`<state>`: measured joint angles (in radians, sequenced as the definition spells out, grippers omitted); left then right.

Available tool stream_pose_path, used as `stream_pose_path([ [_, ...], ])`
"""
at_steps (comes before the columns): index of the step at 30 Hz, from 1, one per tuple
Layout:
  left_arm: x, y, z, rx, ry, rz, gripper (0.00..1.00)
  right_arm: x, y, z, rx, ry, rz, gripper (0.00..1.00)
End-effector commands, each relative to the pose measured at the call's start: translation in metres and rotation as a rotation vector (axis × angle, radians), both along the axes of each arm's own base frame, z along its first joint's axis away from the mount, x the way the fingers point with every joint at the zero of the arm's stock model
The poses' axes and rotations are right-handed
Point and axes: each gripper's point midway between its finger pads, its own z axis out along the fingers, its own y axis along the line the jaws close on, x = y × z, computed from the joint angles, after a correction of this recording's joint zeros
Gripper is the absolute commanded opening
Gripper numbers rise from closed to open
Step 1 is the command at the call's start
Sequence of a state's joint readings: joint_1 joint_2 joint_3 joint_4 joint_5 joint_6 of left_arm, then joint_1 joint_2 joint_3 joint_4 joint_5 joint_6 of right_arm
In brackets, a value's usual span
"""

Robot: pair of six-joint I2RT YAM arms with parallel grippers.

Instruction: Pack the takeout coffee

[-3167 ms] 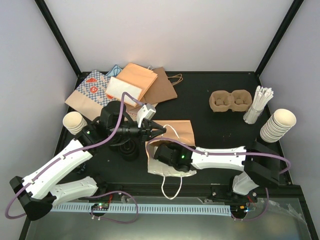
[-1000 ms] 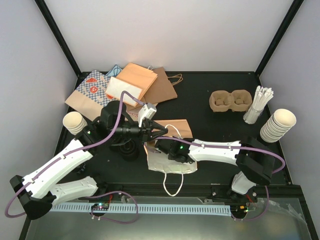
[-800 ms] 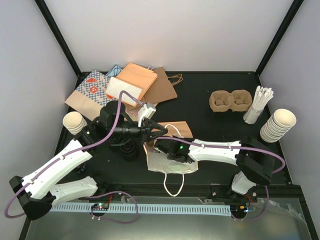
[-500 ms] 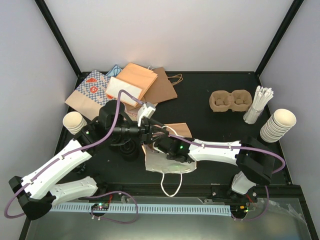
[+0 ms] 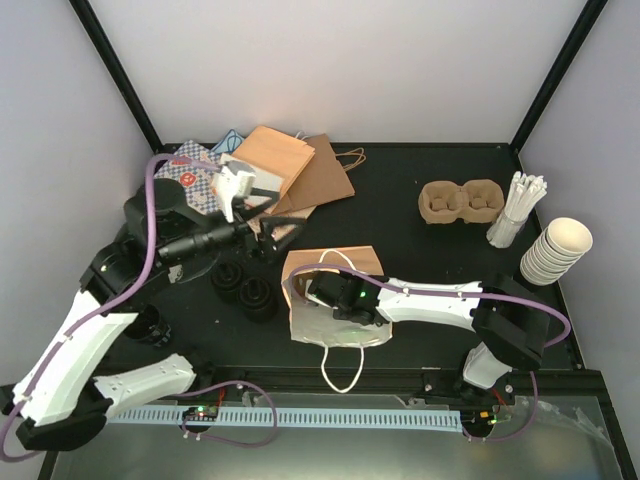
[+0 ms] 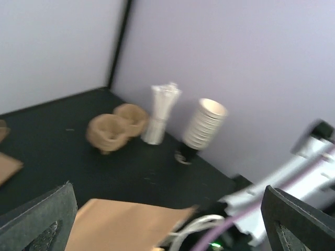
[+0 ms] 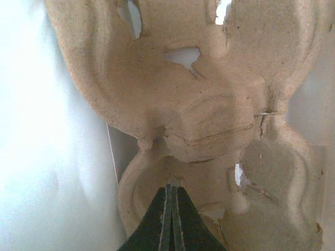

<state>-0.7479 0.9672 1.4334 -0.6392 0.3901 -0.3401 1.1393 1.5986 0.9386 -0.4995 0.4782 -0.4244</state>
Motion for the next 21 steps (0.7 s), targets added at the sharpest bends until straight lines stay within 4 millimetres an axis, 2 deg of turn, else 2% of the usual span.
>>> stream_pose_path([
  [1, 0.049, 0.049, -0.026, 0.103, 0.080, 0.293, 0.99, 0.001, 0.011, 0.014, 0.048, -0.011, 0.016, 0.01],
  [6, 0.099, 0.063, -0.057, 0.128, 0.173, 0.333, 0.96, 0.000, 0.010, 0.013, 0.048, -0.004, 0.014, 0.01],
  [9, 0.131, 0.063, -0.081, 0.152, 0.221, 0.348, 0.80, 0.000, 0.010, 0.013, 0.051, 0.000, 0.014, 0.01],
  [11, 0.153, 0.060, -0.101, 0.186, 0.257, 0.345, 0.66, -0.001, 0.010, 0.013, 0.051, 0.003, 0.013, 0.01],
  [14, 0.190, 0.053, -0.142, 0.273, 0.336, 0.352, 0.37, -0.001, 0.010, 0.012, 0.049, 0.005, 0.016, 0.01],
  [16, 0.204, 0.047, -0.165, 0.313, 0.382, 0.335, 0.22, -0.003, 0.011, 0.013, 0.055, 0.008, 0.020, 0.01],
  [18, 0.215, 0.039, -0.188, 0.348, 0.437, 0.309, 0.15, -0.006, 0.014, 0.014, 0.067, 0.015, 0.030, 0.01],
  [21, 0.223, 0.026, -0.218, 0.386, 0.485, 0.267, 0.11, -0.015, 0.018, 0.011, 0.053, 0.010, 0.051, 0.01],
])
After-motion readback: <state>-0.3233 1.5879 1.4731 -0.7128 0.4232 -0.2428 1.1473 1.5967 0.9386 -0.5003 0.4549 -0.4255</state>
